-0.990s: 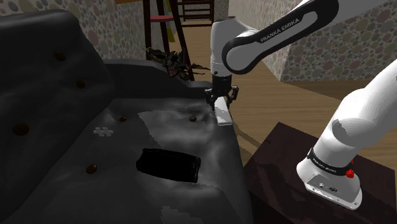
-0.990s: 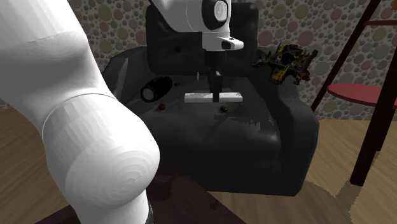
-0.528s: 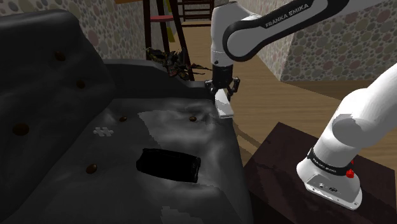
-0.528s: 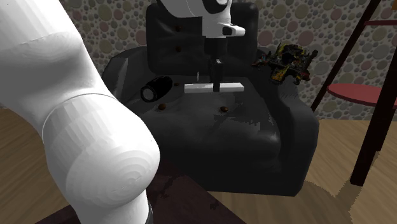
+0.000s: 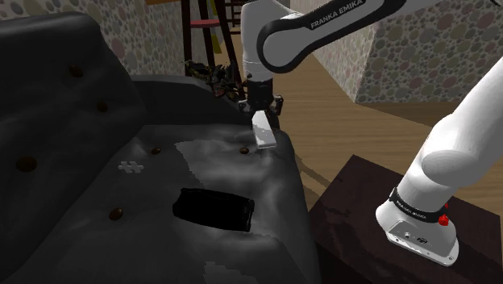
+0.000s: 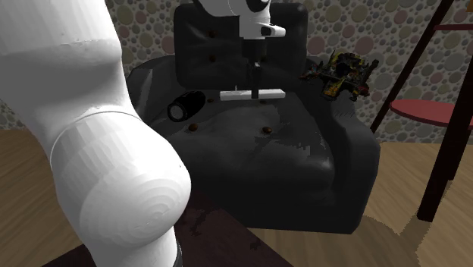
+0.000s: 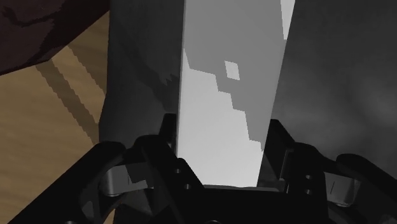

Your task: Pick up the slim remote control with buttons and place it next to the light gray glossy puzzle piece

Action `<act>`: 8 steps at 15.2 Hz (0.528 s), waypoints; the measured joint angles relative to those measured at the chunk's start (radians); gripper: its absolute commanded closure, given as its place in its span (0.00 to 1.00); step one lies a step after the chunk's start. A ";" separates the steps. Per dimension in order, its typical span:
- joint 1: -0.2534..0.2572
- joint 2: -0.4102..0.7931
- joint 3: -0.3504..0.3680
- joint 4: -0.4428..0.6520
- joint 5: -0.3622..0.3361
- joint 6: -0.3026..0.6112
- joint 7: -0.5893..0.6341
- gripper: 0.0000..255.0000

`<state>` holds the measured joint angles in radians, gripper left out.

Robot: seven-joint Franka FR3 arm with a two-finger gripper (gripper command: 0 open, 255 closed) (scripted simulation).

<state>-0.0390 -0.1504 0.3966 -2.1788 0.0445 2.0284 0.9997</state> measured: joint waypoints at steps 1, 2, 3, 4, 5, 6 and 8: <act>0.002 0.035 0.009 0.037 -0.014 -0.005 0.019 1.00; 0.007 0.071 0.022 0.076 -0.028 -0.011 0.044 1.00; 0.013 0.102 0.031 0.114 -0.041 -0.020 0.065 1.00; 0.019 0.146 0.040 0.164 -0.061 -0.031 0.089 1.00; 0.026 0.187 0.048 0.208 -0.080 -0.038 0.112 1.00; 0.035 0.231 0.054 0.252 -0.100 -0.043 0.135 1.00; 0.057 0.314 0.063 0.351 -0.139 -0.069 0.176 1.00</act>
<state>0.0182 0.1632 0.4595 -1.8276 -0.0946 1.9594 1.1754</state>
